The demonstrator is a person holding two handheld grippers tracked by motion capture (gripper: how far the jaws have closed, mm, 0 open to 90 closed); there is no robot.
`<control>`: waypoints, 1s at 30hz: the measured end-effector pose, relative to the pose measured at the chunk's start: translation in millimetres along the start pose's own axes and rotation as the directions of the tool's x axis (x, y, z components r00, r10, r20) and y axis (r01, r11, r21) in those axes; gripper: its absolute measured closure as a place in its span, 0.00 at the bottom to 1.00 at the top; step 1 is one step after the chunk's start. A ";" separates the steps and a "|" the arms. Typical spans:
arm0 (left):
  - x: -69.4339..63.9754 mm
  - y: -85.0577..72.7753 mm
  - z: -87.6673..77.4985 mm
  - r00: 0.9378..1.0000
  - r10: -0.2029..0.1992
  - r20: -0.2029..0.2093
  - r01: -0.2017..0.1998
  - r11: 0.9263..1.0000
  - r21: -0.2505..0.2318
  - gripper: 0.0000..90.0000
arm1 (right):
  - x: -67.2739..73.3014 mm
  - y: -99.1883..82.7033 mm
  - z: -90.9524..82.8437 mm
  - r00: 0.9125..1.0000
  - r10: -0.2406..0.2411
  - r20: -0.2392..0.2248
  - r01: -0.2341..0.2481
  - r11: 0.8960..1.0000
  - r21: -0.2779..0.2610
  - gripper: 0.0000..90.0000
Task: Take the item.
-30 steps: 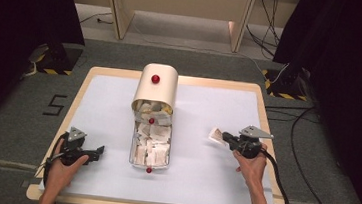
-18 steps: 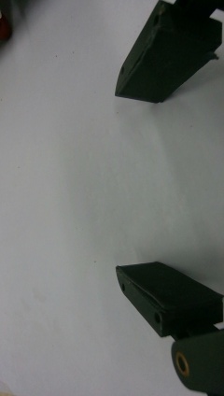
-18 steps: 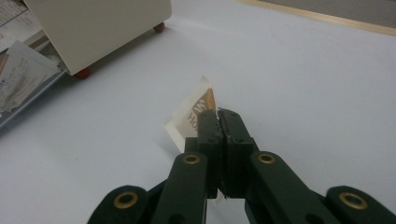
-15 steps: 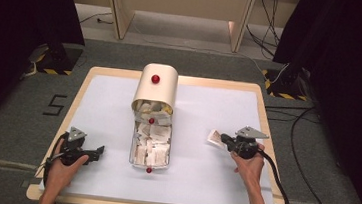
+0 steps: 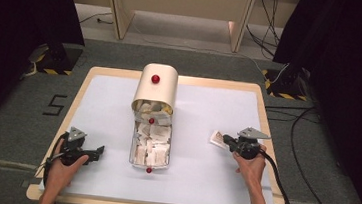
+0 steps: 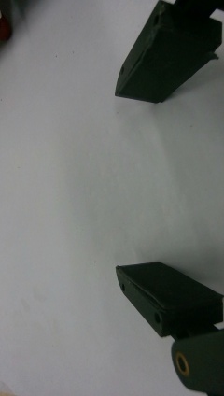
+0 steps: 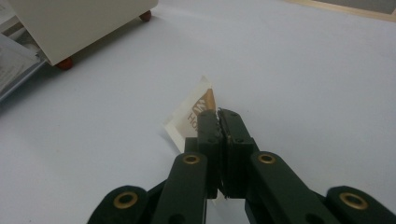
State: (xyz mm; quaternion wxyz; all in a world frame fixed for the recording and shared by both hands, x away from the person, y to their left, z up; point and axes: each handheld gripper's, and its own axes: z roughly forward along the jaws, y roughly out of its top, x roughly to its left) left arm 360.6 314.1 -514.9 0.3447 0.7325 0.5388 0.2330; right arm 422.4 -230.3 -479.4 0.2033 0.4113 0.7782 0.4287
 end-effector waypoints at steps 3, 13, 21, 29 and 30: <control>0.1 0.0 0.1 1.000 -0.001 0.000 0.001 1.000 0.000 0.13 | -0.5 -1.1 0.2 1.000 0.002 0.000 -0.002 1.000 0.004 0.98; 0.0 0.0 0.0 1.000 0.000 0.000 0.000 1.000 0.000 0.13 | -1.3 -1.8 2.6 1.000 0.015 0.017 -0.015 1.000 0.021 0.87; 0.0 0.0 0.0 1.000 0.000 0.000 0.000 1.000 0.000 0.13 | -2.9 0.1 -1.2 0.999 0.030 0.023 -0.031 0.999 0.010 0.81; 0.1 0.0 0.0 1.000 0.000 0.000 0.000 1.000 0.000 0.13 | -1.7 4.6 -5.8 0.999 0.028 0.034 -0.028 1.000 -0.005 0.70; 0.0 0.0 0.0 1.000 0.000 0.000 0.000 1.000 0.000 0.13 | -0.1 6.1 -6.4 0.999 0.028 0.031 -0.027 1.000 -0.009 0.68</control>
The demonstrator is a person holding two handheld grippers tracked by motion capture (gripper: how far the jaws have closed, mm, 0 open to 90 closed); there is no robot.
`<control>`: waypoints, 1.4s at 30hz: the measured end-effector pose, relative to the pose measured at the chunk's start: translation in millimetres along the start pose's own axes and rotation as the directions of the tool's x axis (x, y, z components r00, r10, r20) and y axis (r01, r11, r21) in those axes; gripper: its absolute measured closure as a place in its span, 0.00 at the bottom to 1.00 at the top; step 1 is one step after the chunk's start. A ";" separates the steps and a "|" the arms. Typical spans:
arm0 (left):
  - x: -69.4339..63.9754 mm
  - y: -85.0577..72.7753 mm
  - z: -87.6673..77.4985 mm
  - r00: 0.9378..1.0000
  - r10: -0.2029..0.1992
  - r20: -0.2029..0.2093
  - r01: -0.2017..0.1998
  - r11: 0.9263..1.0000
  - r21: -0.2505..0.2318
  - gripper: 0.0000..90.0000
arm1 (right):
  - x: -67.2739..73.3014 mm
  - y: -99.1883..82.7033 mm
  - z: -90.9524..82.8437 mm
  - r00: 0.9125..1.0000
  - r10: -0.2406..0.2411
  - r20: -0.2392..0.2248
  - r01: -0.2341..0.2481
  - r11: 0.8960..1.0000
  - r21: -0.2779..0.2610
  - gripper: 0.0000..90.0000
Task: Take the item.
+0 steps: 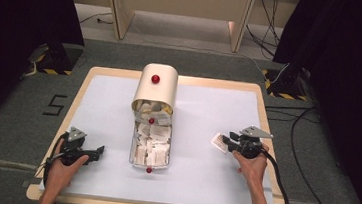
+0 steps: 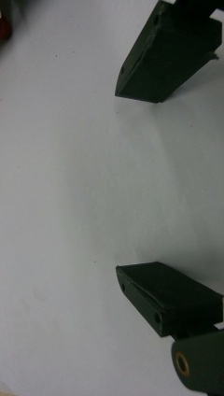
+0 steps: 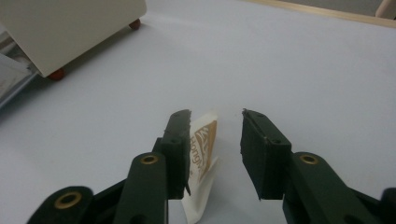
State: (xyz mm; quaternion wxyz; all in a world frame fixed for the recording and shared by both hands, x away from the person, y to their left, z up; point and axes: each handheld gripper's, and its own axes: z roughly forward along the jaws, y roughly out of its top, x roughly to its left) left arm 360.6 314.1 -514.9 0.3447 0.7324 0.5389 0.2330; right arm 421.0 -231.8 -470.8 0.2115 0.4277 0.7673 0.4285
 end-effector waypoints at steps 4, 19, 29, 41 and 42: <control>0.0 0.0 0.0 1.000 0.001 0.000 -0.001 1.000 0.000 0.13 | 5.7 4.1 -0.3 1.000 -0.018 -0.007 0.018 1.000 0.002 0.64; 0.1 0.0 0.1 1.000 0.000 0.001 0.000 1.000 -0.001 0.13 | 18.5 10.5 -1.5 0.999 -0.031 -0.032 0.032 0.999 0.007 0.58; 0.1 0.0 0.1 1.000 0.000 0.001 0.000 1.000 -0.001 0.13 | 19.8 10.1 -4.1 0.999 -0.031 -0.037 0.031 1.000 0.005 0.57; 0.1 0.0 0.0 1.000 -0.001 0.001 0.001 1.000 -0.001 0.13 | 26.2 7.3 -11.5 0.998 -0.019 -0.051 0.020 1.000 0.018 0.46; 0.0 0.0 0.0 1.000 0.000 0.000 0.000 1.000 0.000 0.13 | 26.7 7.0 -12.6 0.998 -0.022 -0.054 0.023 1.000 0.020 0.45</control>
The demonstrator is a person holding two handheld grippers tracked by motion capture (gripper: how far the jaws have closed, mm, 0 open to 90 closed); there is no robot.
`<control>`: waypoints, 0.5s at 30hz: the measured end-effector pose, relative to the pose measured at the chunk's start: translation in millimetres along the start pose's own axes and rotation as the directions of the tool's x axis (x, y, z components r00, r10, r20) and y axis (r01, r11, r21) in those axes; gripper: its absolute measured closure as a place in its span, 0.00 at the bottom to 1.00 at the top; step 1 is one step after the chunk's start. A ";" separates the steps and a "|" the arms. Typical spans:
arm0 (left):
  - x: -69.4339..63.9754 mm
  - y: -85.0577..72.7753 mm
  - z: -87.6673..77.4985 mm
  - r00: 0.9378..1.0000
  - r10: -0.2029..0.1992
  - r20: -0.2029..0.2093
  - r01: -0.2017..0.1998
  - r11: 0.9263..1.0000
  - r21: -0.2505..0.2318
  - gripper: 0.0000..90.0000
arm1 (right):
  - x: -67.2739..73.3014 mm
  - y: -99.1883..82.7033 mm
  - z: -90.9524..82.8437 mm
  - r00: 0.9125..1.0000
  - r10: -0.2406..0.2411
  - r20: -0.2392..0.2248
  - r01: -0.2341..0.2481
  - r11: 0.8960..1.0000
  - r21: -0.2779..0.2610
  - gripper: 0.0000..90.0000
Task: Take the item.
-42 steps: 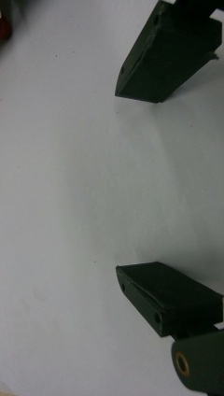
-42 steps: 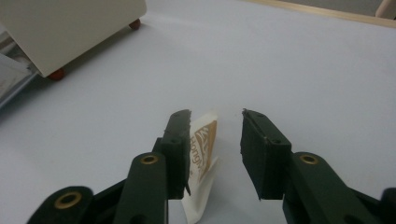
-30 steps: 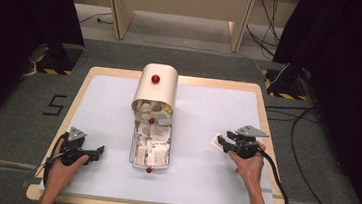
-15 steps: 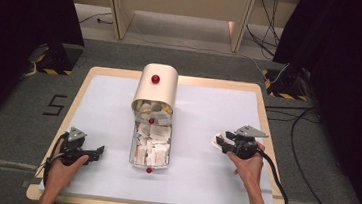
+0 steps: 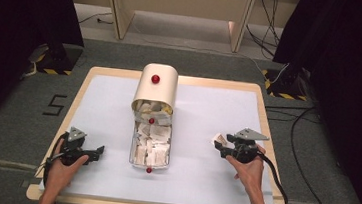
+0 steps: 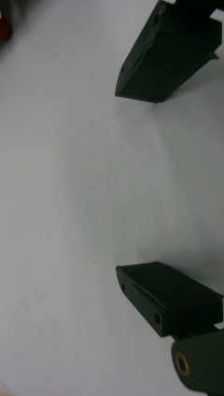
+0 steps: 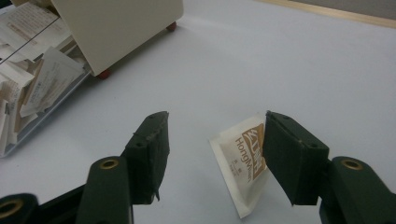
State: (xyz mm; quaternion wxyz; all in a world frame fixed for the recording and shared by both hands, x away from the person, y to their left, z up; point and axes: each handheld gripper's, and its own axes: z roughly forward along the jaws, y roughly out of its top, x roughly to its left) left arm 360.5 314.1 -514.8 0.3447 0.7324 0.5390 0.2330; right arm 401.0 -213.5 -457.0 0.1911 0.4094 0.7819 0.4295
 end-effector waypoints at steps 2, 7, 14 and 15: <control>0.0 0.0 0.1 1.000 0.000 0.001 0.000 1.000 -0.001 0.13 | 1.4 -0.8 -1.9 1.000 -0.004 0.001 0.004 1.000 0.002 0.44; 0.0 0.0 0.1 1.000 0.000 0.000 0.000 1.000 -0.001 0.13 | 4.7 -1.7 -6.2 1.000 -0.019 0.008 0.019 1.000 0.007 0.42; 0.0 0.0 0.0 1.000 0.000 0.000 0.000 1.000 -0.001 0.13 | 12.3 -2.1 -9.5 0.999 -0.038 -0.002 0.038 0.999 0.009 0.42; 0.1 0.0 0.0 1.000 0.000 0.000 0.000 1.000 0.000 0.13 | 13.0 -2.1 -9.9 0.999 -0.040 -0.003 0.040 0.999 0.011 0.42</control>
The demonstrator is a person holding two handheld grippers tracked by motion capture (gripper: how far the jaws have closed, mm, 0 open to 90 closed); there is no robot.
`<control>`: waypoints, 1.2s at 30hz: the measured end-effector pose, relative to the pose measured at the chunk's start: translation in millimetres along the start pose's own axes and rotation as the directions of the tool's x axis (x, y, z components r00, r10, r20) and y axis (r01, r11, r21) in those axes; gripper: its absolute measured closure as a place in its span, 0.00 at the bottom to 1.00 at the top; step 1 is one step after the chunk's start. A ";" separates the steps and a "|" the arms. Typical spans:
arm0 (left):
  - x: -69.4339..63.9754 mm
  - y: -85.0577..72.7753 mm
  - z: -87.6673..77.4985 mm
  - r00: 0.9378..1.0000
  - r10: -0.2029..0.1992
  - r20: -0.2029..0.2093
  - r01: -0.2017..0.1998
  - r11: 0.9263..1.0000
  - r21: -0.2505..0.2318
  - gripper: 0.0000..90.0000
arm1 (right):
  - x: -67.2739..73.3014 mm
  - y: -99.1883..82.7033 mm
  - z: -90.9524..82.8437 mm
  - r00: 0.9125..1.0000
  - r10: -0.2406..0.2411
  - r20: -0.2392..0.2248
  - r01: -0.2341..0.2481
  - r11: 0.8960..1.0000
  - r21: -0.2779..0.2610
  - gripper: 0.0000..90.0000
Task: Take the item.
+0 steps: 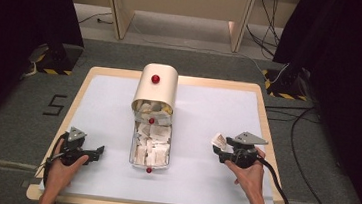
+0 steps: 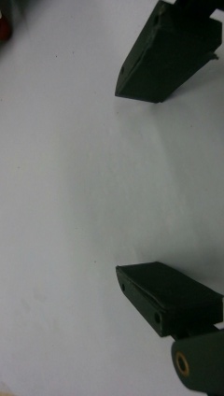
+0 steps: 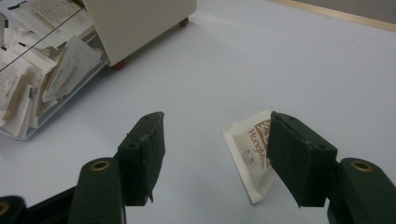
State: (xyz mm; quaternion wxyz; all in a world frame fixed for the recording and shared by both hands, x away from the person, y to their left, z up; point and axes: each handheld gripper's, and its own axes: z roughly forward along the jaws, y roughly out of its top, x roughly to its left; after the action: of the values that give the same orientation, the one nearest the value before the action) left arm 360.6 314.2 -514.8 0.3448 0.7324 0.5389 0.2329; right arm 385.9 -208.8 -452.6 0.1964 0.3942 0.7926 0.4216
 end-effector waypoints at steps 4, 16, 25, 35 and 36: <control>-0.1 0.0 0.0 1.000 -0.001 0.000 0.001 1.000 0.000 0.13 | 2.8 -0.8 -0.7 1.000 -0.003 -0.003 0.003 1.000 -0.001 0.42; -0.1 -0.1 0.0 1.000 0.000 0.000 0.000 1.000 0.000 0.13 | 10.1 -5.8 -5.9 1.000 -0.018 -0.011 0.018 1.000 0.000 0.40; -0.1 0.0 0.0 1.000 0.000 0.000 0.000 1.000 -0.001 0.13 | 13.9 -10.2 -10.8 1.000 -0.024 -0.010 0.024 1.000 -0.005 0.39; -0.1 0.0 0.0 1.000 0.000 0.000 0.000 1.000 0.000 0.13 | 20.6 -17.4 -15.5 0.999 -0.032 -0.021 0.032 0.999 -0.004 0.35; -0.1 0.0 -0.1 1.000 0.001 0.000 -0.001 1.000 0.001 0.13 | 20.9 -17.9 -15.8 0.999 -0.034 -0.021 0.034 0.999 -0.003 0.34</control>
State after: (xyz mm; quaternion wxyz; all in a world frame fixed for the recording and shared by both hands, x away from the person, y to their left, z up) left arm 360.5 314.2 -514.8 0.3444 0.7329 0.5386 0.2328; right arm 354.7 -206.4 -458.0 0.1957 0.3758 0.8006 0.4236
